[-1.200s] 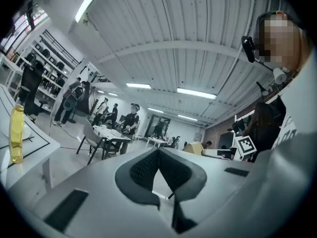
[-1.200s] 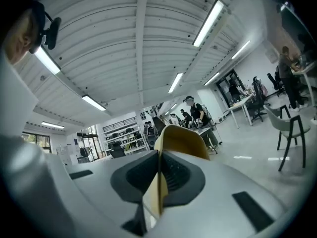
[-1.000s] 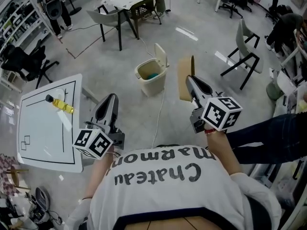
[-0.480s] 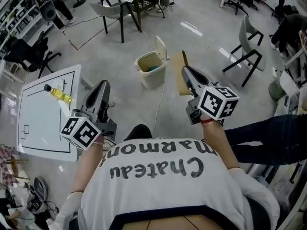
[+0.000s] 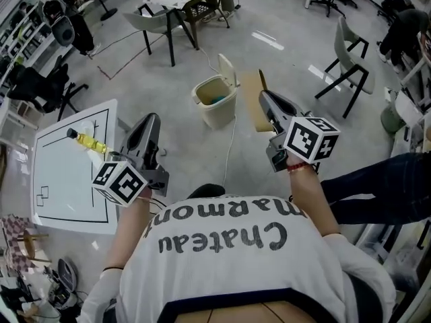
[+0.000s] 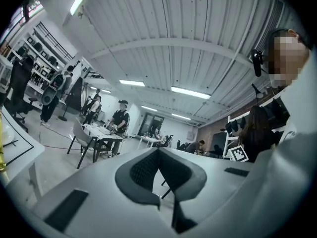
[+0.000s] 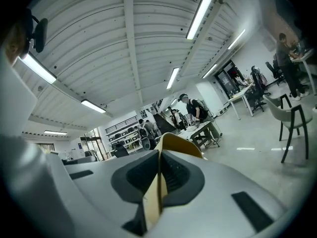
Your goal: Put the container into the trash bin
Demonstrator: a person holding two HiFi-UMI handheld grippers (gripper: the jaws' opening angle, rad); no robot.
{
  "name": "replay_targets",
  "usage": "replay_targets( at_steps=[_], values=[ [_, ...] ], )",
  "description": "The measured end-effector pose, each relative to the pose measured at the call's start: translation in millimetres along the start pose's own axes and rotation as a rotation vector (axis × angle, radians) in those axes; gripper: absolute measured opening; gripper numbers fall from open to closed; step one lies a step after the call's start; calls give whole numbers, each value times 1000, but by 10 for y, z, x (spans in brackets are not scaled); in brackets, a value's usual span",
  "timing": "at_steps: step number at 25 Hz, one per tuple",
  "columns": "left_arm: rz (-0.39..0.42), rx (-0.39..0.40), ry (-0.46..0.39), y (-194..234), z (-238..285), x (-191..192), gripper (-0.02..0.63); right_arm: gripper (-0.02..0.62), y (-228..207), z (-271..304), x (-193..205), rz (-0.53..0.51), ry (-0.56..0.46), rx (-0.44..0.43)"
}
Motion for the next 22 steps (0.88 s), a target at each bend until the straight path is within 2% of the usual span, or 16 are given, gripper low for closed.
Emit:
replay_targets(
  at_steps=[4, 12, 19, 22],
  values=[
    [-21, 7, -4, 111, -46, -31, 23, 38, 75, 101, 6, 13, -1, 12],
    [-47, 1, -29, 378, -98, -222, 23, 40, 276, 380, -31, -25, 23, 9],
    [-22, -9, -66, 521, 46, -394, 23, 38, 205, 554, -197, -63, 23, 22],
    [-4, -21, -73, 550, 153, -337, 24, 38, 107, 596, -193, -76, 34, 15]
  ],
)
Point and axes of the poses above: the fingertips, and each gripper's own axes: z forward along the fingers, y to its left, x out of its underside, the point moved 5 cm from there along -z, backward along the fingers, and after that the axes turned 11 degrees about -z, right-handed, at the moved point
